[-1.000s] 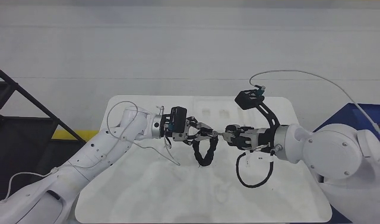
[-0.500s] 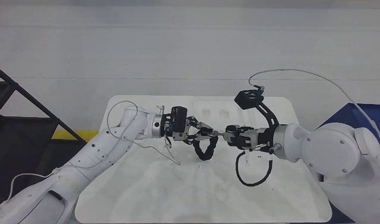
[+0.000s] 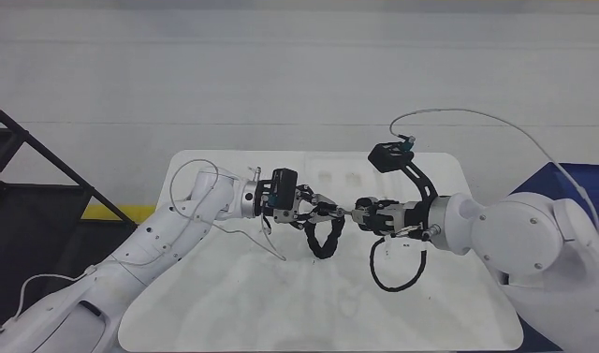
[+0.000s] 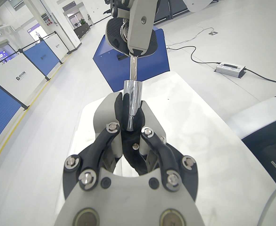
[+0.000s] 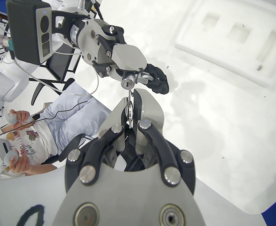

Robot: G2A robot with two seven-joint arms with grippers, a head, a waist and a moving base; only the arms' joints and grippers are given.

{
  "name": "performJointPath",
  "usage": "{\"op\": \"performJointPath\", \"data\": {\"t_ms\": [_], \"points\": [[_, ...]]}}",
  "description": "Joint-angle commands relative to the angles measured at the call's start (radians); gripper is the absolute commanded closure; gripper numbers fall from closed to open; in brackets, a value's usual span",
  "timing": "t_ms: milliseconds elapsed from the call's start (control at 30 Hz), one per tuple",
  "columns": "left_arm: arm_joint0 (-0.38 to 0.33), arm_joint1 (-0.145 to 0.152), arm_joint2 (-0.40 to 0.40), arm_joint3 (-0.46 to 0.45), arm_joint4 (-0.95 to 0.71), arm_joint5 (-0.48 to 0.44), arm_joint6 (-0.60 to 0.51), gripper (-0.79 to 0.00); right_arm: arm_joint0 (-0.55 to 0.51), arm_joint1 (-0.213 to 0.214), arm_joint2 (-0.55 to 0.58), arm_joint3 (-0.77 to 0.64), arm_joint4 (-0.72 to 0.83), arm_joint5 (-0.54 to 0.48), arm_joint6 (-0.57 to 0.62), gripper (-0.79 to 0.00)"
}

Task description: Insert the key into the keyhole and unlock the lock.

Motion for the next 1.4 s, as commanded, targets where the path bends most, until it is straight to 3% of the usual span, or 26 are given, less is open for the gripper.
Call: {"op": "performJointPath", "data": {"t_ms": [0, 1367], "points": [[0.001, -0.001, -0.002, 0.001, 0.002, -0.002, 0.0, 0.0, 0.002, 0.001, -0.002, 0.0, 0.005, 0.001, -0.001, 0.0], [0.016, -0.033, -0.044, 0.017, 0.014, -0.07, 0.029, 0.0, 0.094, 0.022, -0.124, 0.042, 0.011, 0.029, -0.029, 0.0]]}}
